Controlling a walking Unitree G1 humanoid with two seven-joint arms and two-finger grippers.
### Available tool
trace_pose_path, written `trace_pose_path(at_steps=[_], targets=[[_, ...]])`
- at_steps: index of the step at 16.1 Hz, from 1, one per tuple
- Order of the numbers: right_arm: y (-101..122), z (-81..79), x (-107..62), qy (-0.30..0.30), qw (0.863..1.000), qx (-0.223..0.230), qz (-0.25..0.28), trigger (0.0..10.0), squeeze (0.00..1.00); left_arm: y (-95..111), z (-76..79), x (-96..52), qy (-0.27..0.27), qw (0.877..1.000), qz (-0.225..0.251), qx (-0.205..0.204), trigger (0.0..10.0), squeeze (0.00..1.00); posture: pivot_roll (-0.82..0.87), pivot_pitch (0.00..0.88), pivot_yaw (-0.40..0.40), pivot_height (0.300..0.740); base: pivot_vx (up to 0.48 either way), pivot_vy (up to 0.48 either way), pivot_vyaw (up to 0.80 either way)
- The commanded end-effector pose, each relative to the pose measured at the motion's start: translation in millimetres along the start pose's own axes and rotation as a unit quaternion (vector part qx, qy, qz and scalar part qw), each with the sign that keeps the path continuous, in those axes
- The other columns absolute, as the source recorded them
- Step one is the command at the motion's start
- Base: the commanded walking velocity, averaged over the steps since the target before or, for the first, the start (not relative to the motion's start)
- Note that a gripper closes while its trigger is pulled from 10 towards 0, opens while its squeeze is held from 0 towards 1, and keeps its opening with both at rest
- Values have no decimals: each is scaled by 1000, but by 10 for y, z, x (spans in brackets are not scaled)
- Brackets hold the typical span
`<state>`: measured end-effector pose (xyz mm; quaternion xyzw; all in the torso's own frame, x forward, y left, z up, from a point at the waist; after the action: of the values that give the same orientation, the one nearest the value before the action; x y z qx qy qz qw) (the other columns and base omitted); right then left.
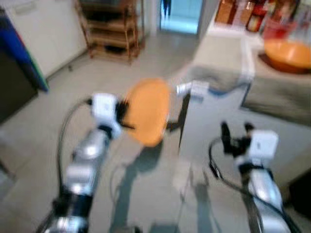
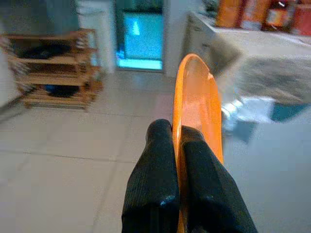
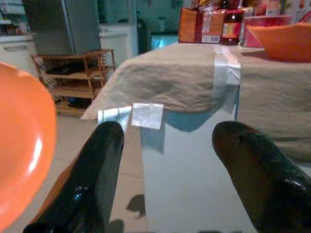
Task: Setting the table
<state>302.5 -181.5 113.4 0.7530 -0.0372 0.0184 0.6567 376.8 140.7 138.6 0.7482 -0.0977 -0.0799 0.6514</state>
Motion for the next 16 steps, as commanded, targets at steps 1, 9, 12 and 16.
trace_pose_path(at_steps=[1,9,12,16], targets=[[-32,102,-13,-15,1000,3,-9,10000,0,170,130,71,-19,999,31,-4,0,0,-71,15,27,740,0,-480,0],[-59,139,136,-1,992,121,-39,10000,0,468,125,179,-31,993,49,-104,0,0,-59,23,27,740,0,-240,0],[-69,180,192,-9,986,161,-42,10000,0,600,181,286,-43,964,25,-261,0,0,-55,23,29,740,0,0,0],[-131,-126,175,101,972,184,-107,10000,0,600,330,299,-82,930,-18,-357,0,0,-59,26,34,740,0,0,0]])
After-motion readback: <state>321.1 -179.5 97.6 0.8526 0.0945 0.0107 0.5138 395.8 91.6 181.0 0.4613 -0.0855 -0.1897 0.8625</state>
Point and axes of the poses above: a point about 5 cm out from each wrist's last joint towards the gripper, its own x axis pointing out of the wrist towards the gripper, its own y axis along the axis of the wrist's last joint, z = x × y, the point moved 6 cm from there along x, pointing out of the wrist towards the gripper, and after that the axes turned 9 degrees about x, right-handed, at the moved point
